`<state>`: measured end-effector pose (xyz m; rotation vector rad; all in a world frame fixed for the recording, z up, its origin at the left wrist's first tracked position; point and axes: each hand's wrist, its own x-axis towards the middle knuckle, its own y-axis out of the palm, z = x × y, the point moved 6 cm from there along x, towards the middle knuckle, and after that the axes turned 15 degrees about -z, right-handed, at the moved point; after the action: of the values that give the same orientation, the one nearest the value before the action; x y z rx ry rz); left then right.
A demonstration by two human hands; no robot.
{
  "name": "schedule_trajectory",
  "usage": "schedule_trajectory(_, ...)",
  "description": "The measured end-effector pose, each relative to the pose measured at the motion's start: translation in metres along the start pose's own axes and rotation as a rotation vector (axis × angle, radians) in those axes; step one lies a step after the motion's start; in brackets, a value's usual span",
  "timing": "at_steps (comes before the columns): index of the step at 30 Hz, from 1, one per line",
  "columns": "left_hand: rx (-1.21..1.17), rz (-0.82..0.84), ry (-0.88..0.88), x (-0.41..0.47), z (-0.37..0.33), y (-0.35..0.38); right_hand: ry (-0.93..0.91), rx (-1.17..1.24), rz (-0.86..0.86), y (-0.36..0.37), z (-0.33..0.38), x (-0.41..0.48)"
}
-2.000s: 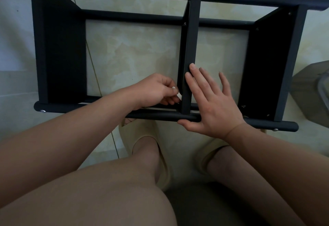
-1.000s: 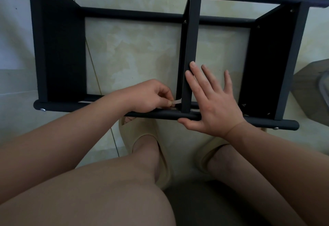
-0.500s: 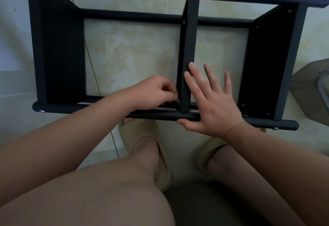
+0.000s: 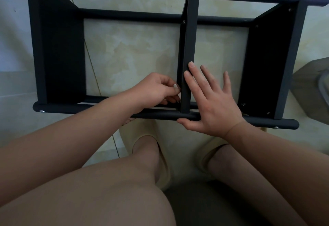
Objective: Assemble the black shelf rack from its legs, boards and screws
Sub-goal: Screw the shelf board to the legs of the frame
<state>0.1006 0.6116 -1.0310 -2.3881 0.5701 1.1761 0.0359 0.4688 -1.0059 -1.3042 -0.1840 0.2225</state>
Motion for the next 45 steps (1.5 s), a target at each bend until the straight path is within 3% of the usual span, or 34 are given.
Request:
schedule_trajectory(24, -0.064, 0.034, -0.075, -0.0022, -0.0018, 0.0000, 0.006, 0.022, 0.008, -0.0003, 0.0003, 0.0000)
schedule_trajectory(45, 0.207, 0.143, 0.074, -0.0031, 0.0039, -0.0095, 0.003, 0.021, -0.002, -0.0002, 0.0000, -0.0007)
